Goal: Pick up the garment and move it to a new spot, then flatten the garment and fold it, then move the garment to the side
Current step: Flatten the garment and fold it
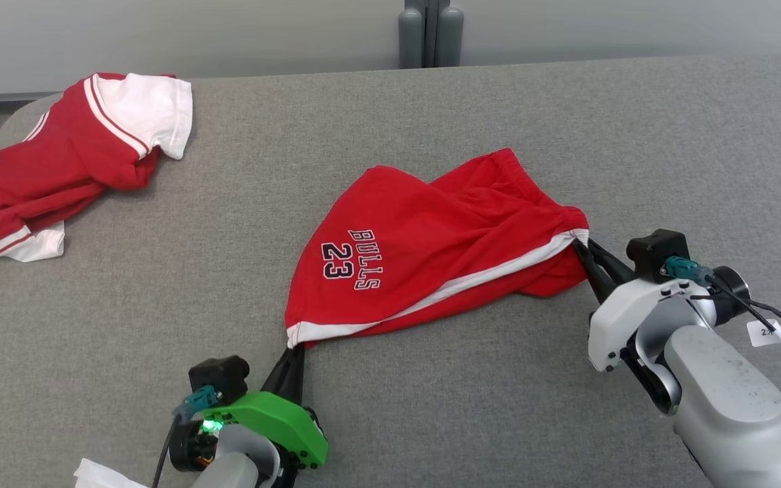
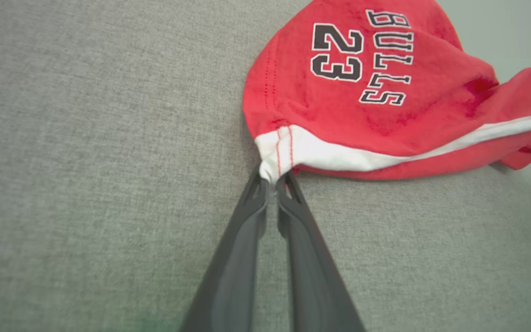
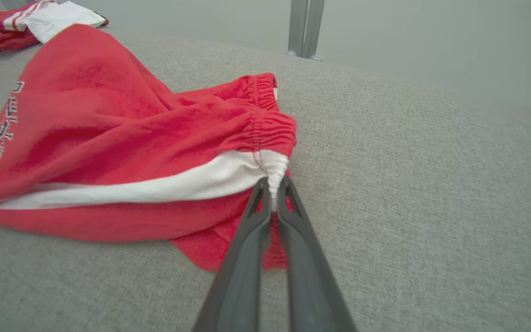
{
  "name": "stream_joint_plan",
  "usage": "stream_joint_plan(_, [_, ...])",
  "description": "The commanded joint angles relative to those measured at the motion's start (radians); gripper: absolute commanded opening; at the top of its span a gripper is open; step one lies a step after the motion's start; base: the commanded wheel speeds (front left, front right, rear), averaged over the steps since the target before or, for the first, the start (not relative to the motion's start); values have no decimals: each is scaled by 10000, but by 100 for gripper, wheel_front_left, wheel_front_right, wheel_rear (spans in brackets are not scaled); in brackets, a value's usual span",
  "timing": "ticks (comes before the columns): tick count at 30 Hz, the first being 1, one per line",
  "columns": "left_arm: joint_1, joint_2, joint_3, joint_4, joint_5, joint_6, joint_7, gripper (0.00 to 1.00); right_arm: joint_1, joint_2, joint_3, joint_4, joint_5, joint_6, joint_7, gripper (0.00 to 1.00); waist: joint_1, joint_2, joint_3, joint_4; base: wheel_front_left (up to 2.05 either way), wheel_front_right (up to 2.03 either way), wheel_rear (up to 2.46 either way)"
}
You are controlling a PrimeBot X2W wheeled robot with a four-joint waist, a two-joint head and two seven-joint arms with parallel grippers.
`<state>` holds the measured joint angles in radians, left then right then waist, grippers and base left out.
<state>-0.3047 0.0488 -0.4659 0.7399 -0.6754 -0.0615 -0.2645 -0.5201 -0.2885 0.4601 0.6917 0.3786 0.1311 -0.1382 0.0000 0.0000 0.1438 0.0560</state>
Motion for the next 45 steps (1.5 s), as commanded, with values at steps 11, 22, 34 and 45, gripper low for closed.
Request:
stream_joint_plan(11, [235,32,1354,-2612,1356,-182,-1,0,553,100,-1233,-672,-229,-8,-1098,0,0,0,-448,-88,0,0,0])
stream_joint_plan(22, [-65,94,2055,-7297,2958,-436,1,0,2119,281,-3249,-5443,-1279,-8,-1259,0,0,0,-1369,-574,0,0,0])
stream_joint_plan(34, [-1568,997,2253,-10102,2976,-514,1417,0,3571,474,-4681,-11475,-2119,-8,811,0,0,0,-1132,-1366,0,0,0])
stream_joint_plan(45, [-5101,1811,2070,-6739,2702,-666,1881,0,-291,721,-2938,-8046,-945,-5,291,0,0,0,1682,-2171,0,0,0])
